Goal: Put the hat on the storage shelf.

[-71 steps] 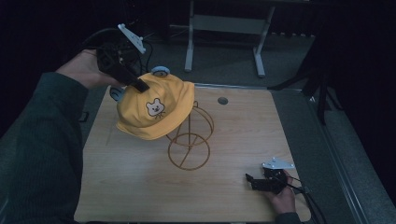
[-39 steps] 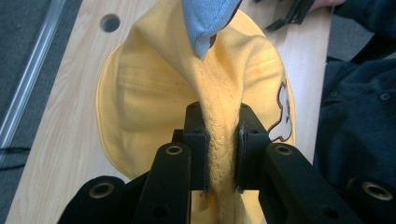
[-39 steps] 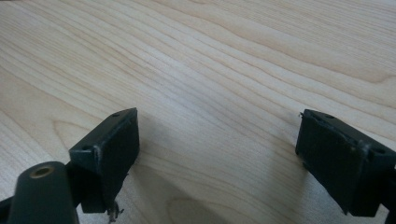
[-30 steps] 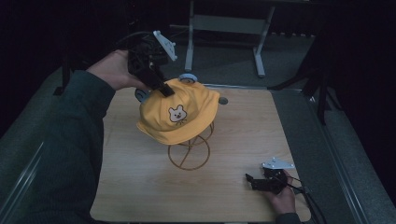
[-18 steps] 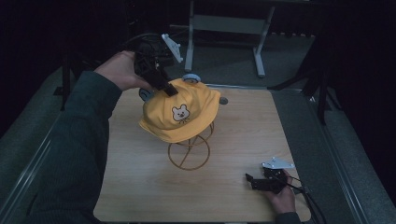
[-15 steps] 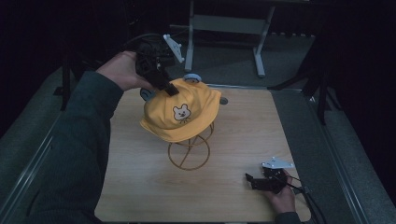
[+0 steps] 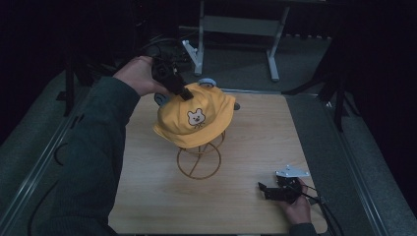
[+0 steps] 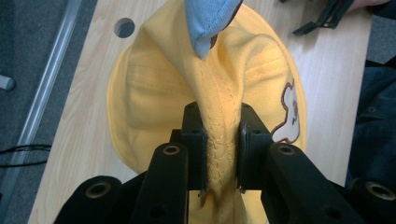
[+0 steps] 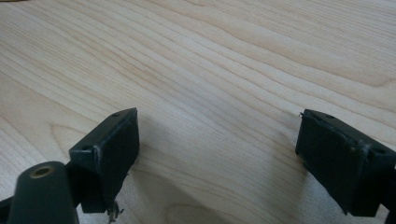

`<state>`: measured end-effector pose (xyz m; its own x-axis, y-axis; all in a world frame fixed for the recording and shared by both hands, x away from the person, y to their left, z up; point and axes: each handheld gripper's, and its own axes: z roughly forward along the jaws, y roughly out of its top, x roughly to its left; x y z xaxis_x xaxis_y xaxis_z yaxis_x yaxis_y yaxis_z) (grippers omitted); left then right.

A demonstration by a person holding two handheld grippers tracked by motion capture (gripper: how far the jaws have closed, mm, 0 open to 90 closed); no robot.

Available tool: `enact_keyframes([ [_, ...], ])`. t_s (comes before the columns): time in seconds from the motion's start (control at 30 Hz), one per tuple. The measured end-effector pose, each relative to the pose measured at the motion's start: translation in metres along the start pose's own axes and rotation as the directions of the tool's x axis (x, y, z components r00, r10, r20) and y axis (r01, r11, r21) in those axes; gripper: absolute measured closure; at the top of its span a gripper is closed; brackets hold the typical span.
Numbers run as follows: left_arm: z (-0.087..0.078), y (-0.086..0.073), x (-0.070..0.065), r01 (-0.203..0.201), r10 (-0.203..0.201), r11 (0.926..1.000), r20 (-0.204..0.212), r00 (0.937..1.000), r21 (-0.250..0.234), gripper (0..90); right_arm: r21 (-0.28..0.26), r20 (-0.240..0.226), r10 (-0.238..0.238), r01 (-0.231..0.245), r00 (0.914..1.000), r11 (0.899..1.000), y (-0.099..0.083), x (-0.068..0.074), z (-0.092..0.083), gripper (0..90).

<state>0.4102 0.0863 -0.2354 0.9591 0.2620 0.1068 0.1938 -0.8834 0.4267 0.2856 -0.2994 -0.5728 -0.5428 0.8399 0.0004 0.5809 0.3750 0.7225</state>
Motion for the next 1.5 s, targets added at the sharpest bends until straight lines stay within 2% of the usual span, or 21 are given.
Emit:
enact_keyframes([
  [0.33, 0.014, 0.003, 0.001, 0.003, -0.002, 0.9999, -0.015, 0.9999, 0.016, 74.8, -0.003, 0.001, -0.005, 0.005, 1.0, 1.0, 0.0, 0.0, 0.0, 13.4],
  [0.77, 0.029, 0.01, -0.01, -0.034, 0.034, 0.9992, 0.02, 0.9992, 0.022, 72.4, -0.001, 0.001, -0.003, 0.003, 1.0, 1.0, 0.0, 0.0, 0.0, 13.4],
  [0.9, 0.035, 0.012, -0.014, -0.031, 0.031, 0.9994, 0.03, 0.9991, 0.017, 67.1, -0.002, 0.0, 0.0, 0.0, 1.0, 1.0, 0.0, 0.0, 0.0, 13.4],
  [1.07, 0.037, 0.012, -0.012, -0.008, 0.01, 0.9995, 0.048, 0.9988, -0.032, 58.2, -0.001, 0.0, 0.001, -0.001, 1.0, 1.0, 0.0, 0.0, 0.0, 13.4],
  [1.23, 0.033, 0.01, -0.009, 0.037, -0.035, 0.9965, 0.034, 0.9988, -0.074, 47.2, -0.001, 0.0, 0.002, -0.002, 1.0, 1.0, 0.0, 0.0, 0.0, 13.4],
  [1.37, 0.023, 0.004, -0.007, 0.052, -0.049, 0.9904, 0.031, 0.9983, -0.128, 45.1, -0.001, 0.0, 0.002, -0.002, 1.0, 1.0, 0.0, 0.0, 0.0, 13.4],
  [1.5, 0.011, -0.003, -0.004, 0.08, -0.078, 0.9823, 0.017, 0.9968, -0.17, 45.3, -0.001, 0.0, 0.001, -0.001, 1.0, 1.0, 0.0, 0.0, 0.0, 13.4],
])
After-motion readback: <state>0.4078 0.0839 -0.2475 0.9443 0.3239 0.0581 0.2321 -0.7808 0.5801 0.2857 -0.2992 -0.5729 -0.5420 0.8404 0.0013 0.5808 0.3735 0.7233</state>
